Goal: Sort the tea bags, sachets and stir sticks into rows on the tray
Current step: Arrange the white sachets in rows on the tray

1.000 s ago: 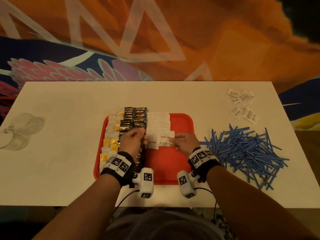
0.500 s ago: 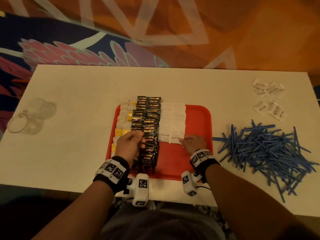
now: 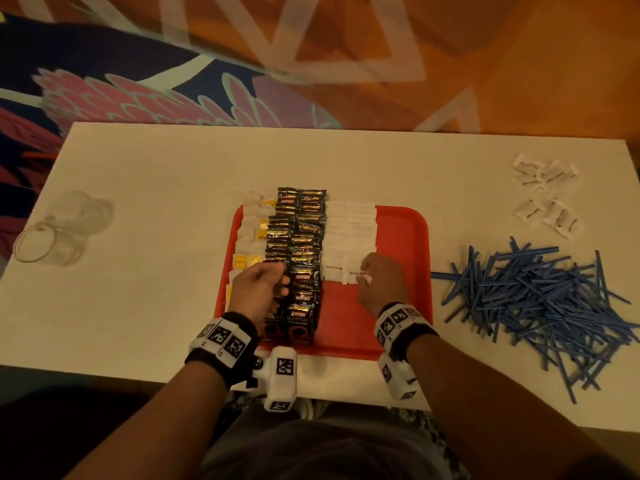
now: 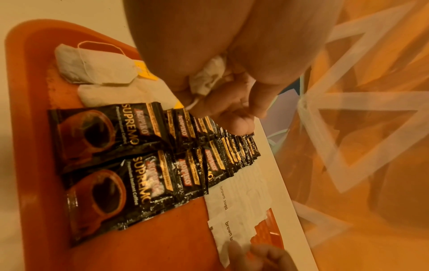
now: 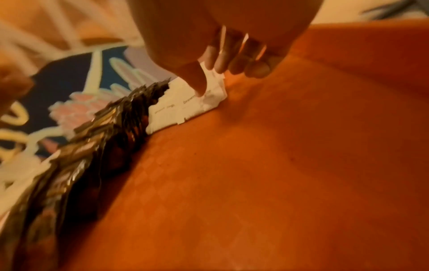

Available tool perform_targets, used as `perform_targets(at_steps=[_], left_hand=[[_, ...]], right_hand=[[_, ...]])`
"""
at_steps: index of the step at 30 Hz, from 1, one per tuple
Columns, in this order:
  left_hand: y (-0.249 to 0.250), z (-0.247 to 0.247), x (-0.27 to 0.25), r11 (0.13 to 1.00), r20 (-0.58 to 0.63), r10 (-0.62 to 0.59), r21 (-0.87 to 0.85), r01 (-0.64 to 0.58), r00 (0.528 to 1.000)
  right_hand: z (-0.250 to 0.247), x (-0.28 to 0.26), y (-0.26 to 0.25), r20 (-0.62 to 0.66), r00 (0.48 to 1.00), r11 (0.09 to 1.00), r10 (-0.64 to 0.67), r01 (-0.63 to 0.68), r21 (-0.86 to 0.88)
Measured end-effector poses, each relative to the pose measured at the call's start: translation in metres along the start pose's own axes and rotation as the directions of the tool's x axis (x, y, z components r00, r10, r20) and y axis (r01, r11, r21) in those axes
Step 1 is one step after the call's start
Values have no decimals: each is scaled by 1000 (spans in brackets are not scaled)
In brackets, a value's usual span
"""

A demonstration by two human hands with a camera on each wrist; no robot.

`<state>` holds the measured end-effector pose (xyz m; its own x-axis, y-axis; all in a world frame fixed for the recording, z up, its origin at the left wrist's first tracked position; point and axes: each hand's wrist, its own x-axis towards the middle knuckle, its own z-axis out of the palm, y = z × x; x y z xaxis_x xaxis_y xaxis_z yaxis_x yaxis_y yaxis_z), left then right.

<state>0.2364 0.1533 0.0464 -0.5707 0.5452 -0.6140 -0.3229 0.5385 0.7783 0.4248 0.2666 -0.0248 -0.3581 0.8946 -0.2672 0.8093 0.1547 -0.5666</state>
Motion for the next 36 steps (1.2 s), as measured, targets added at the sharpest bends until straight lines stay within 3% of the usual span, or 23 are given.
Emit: perform_targets(at_steps=[2,4,18,22,25,27,32,36], left_hand=[[-2,-1,-1,1000,2,-5,8,5,1000],[-3,-3,-1,1000,-4,-8,22,8,1000],[2,2,-6,997,60,-26,-69,30,998],[8,19,-6,981,126,-13,-188,37,992],[15,37,-7,950,144,-11,-308,55,990],[22,51,-9,932,164,42,-361,21,986],[41,82,-21,928,237,122,-373,-26,964],[56,100,-35,938,284,176,-338,-73,942]], right_hand=[[1,0,-7,55,990,990,-126,129,-57],[2,1,-10,81,984,983,-157,164,-83],[-9,-3,-12,113,994,1000,0,3,-23],[-25,-6,-17,78,997,984,30,-44,175],[-43,-10,-29,137,988,943,67,-108,316],[-53,-13,-39,185,982,923,26,-95,374],[-77,-25,-61,324,944,789,-57,-156,594],[-95,-30,-65,285,958,726,-37,-171,667]])
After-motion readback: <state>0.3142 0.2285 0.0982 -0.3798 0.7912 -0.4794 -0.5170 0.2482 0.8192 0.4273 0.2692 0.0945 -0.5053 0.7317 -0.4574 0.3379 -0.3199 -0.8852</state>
